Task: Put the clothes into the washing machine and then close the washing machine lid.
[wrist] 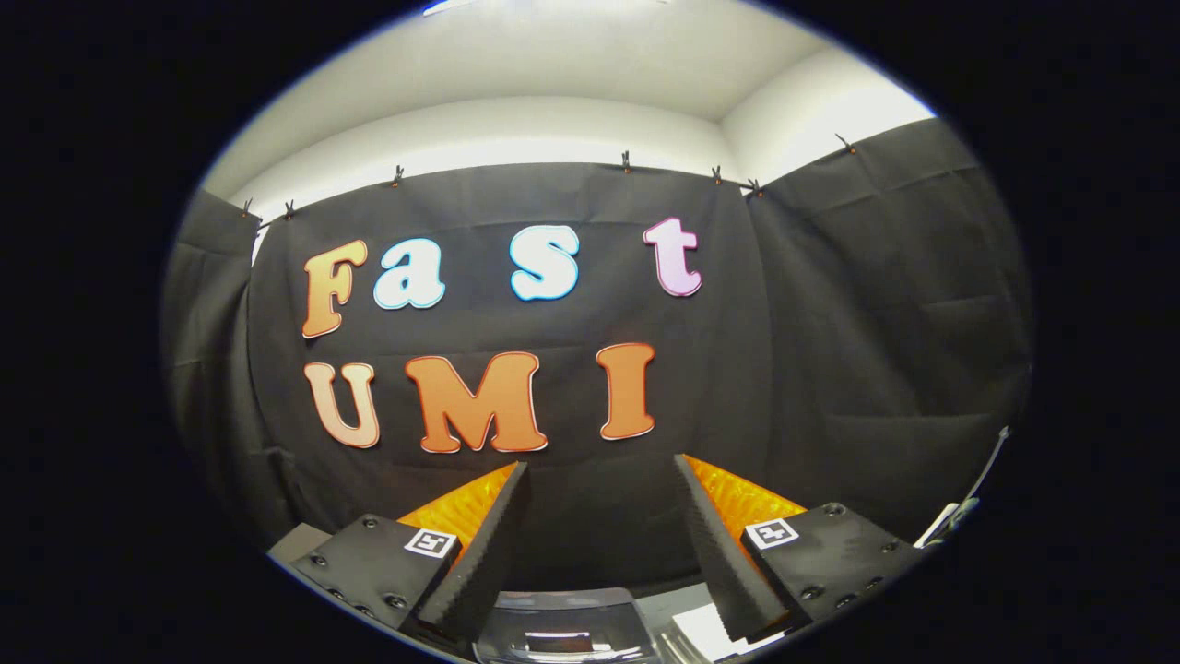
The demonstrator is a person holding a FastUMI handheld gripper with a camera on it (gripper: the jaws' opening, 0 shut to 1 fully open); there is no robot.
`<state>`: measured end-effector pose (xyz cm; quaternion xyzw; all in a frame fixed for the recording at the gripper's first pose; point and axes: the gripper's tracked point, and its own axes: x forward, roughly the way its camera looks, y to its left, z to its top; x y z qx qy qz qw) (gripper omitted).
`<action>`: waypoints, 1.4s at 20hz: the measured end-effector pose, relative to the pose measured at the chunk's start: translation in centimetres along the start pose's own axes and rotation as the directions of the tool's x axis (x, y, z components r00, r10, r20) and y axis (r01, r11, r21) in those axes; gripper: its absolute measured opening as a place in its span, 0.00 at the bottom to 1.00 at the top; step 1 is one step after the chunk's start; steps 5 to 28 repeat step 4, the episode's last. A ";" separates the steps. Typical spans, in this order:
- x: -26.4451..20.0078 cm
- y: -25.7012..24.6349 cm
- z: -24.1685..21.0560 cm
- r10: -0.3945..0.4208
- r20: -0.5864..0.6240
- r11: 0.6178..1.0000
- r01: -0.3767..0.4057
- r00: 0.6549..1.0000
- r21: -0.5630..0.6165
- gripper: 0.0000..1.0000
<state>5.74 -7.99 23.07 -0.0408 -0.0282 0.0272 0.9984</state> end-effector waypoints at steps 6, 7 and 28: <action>-0.9 -0.3 0.1 0.005 -0.006 1.000 -0.005 1.000 0.015 0.98; -0.9 -0.3 0.1 0.005 -0.006 1.000 -0.005 1.000 0.015 0.98; -0.9 -0.3 0.1 0.005 -0.006 1.000 -0.005 1.000 0.015 0.98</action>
